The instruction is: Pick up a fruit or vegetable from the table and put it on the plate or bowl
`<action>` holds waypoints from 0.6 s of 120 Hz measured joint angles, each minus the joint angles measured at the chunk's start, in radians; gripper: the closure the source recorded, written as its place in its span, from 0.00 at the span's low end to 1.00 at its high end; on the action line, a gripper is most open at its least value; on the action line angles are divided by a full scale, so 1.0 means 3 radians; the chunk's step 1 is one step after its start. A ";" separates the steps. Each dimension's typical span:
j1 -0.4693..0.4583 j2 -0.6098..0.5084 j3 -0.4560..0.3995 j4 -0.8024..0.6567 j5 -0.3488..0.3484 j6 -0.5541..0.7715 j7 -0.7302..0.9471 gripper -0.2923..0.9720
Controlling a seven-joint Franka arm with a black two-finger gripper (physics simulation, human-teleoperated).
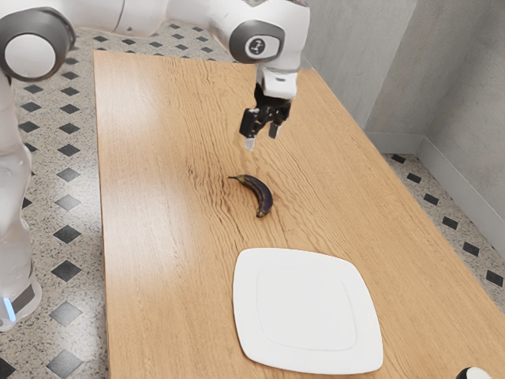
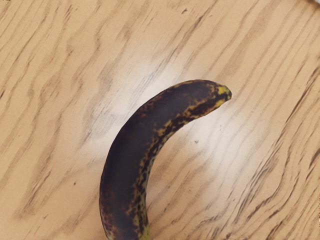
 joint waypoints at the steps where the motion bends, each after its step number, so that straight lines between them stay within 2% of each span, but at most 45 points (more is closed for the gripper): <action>1: -0.0003 -0.0009 0.0001 -0.0018 0.0002 0.0008 0.0017 0.23; 28: -0.0123 -0.0217 0.0004 -0.0470 0.0030 0.0231 0.0414 0.23; 72: -0.0159 -0.0095 0.0004 -0.0564 0.0024 0.0389 0.0843 0.23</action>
